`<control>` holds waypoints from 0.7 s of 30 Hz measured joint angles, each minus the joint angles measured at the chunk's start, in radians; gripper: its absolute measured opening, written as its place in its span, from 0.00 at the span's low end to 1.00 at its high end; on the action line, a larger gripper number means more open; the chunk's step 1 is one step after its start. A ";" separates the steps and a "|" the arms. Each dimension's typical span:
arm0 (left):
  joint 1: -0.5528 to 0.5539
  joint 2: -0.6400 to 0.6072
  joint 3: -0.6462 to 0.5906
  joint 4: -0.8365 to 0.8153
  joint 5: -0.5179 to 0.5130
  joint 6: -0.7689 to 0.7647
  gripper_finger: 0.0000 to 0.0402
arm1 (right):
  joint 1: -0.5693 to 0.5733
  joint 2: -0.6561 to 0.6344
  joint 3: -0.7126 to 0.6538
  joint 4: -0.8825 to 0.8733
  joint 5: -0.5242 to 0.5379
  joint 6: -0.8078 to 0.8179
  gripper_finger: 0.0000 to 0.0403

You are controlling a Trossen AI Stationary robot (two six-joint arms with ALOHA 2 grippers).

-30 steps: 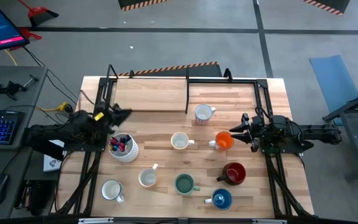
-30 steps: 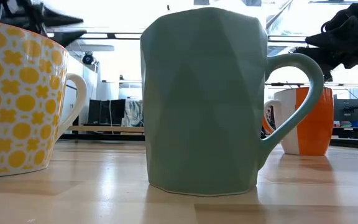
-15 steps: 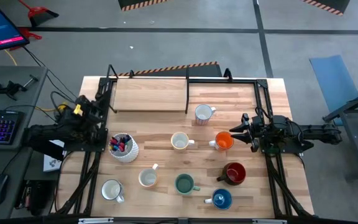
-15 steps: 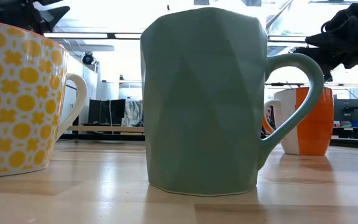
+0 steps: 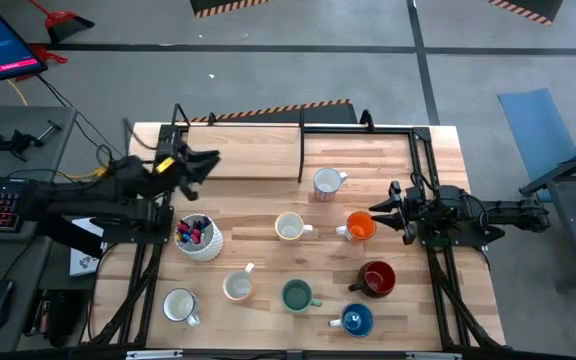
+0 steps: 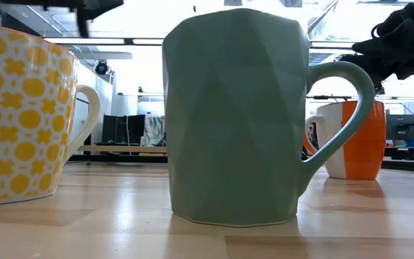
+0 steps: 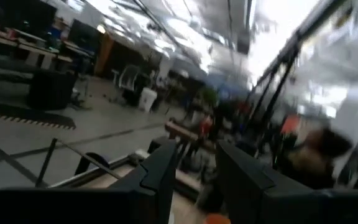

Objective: Place coffee mugs
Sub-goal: Put the orange patterned mug on the shelf

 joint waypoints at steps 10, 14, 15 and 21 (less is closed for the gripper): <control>0.000 0.370 0.229 -0.012 0.175 -0.009 0.26 | 0.000 0.000 0.000 0.000 0.009 -0.001 0.28; 0.000 0.503 0.311 -0.011 0.216 0.012 0.26 | 0.000 0.000 0.000 0.000 0.009 0.109 0.28; 0.000 0.533 0.329 -0.014 0.221 0.020 0.26 | 0.000 0.000 0.000 0.000 0.009 0.148 0.28; 0.000 0.667 0.426 -0.015 0.249 0.043 0.26 | 0.000 0.000 0.000 0.000 0.009 0.231 0.28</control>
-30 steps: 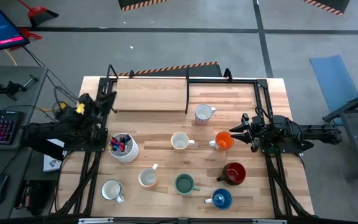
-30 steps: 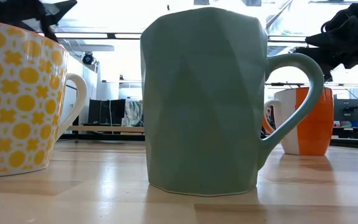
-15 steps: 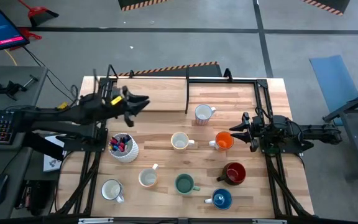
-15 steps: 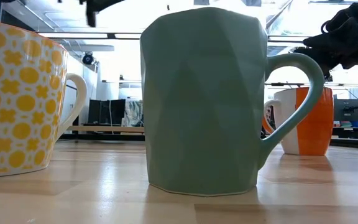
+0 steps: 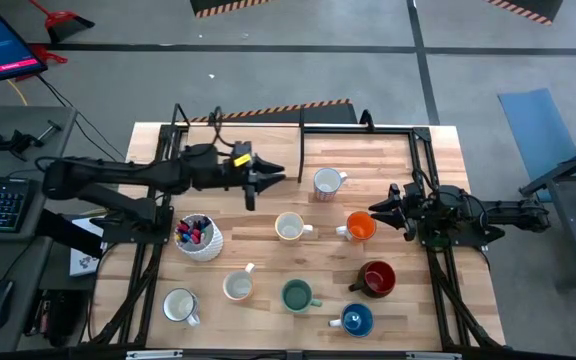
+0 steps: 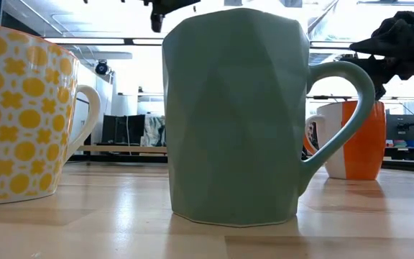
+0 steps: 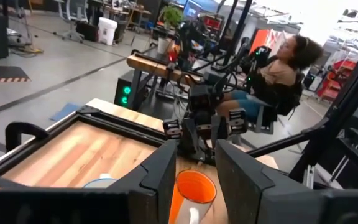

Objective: Place coffee mugs
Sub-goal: Put the orange patterned mug on the shelf

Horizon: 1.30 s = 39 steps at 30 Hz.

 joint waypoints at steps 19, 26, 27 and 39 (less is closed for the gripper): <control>-0.010 0.075 0.041 0.002 0.001 -0.050 0.26 | 0.000 0.000 0.000 -0.010 0.021 0.021 0.28; -0.047 0.075 0.041 -0.046 0.009 -0.086 0.26 | 0.000 0.000 0.000 -0.010 0.021 0.023 0.28; -0.055 0.078 0.041 -0.066 -0.006 -0.086 0.26 | 0.000 0.000 0.000 -0.010 0.021 0.022 0.28; -0.099 0.277 0.269 -0.420 -0.031 -0.023 0.26 | 0.000 0.000 0.002 -0.009 0.047 0.179 0.28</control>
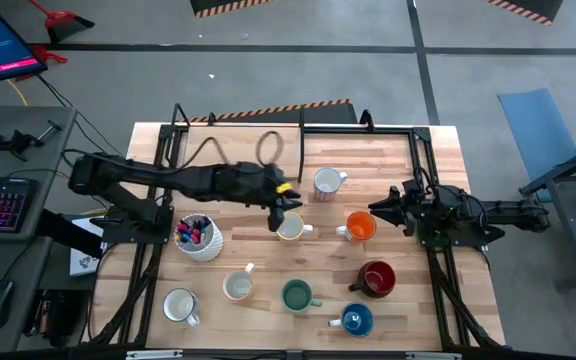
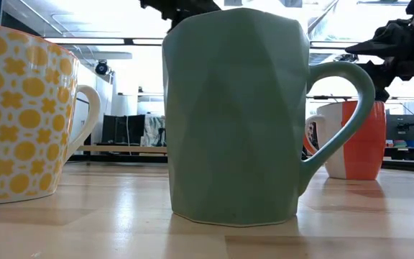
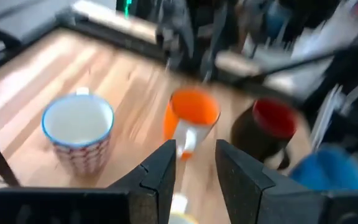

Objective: Place coffee mugs
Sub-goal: Put the orange patterned mug on the shelf

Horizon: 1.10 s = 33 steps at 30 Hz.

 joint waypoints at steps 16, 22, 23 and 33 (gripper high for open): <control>0.000 0.263 0.333 -0.558 0.017 0.110 0.26 | 0.000 0.023 0.006 -0.027 -0.007 -0.070 0.28; 0.001 0.305 0.333 -0.629 0.011 0.110 0.26 | 0.000 0.060 0.007 -0.029 -0.007 -0.096 0.28; 0.001 0.308 0.333 -0.629 0.011 0.110 0.26 | 0.000 0.066 0.007 -0.029 -0.007 -0.097 0.28; 0.002 0.335 0.333 -0.668 -0.057 0.110 0.26 | 0.000 0.099 0.008 -0.030 -0.006 -0.098 0.28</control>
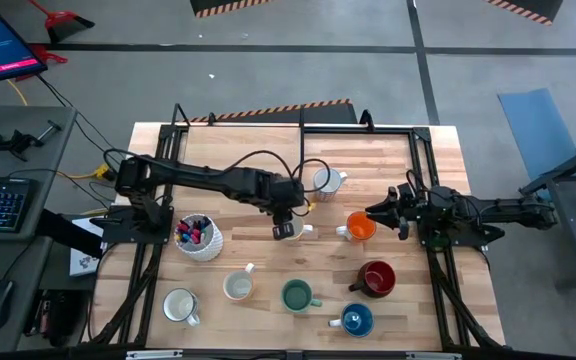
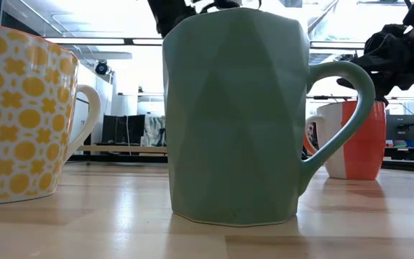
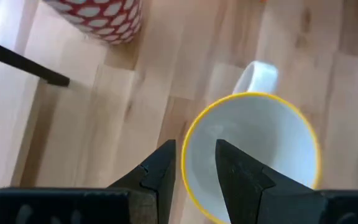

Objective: Place coffee mugs
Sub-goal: Put the orange patterned mug on the shelf

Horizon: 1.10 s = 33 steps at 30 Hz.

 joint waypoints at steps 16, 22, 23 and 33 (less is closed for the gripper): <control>0.000 0.024 -0.023 0.009 -0.002 -0.017 0.26 | 0.000 0.012 0.000 0.000 0.001 0.000 0.28; 0.000 0.024 -0.061 0.031 0.007 -0.045 0.26 | 0.000 0.012 0.000 0.001 0.001 0.001 0.28; -0.001 0.024 -0.061 0.037 0.007 -0.045 0.26 | 0.000 0.012 0.000 0.002 0.001 0.002 0.28; -0.001 0.024 -0.061 0.106 0.008 -0.043 0.26 | 0.000 0.012 0.001 0.003 0.001 0.003 0.28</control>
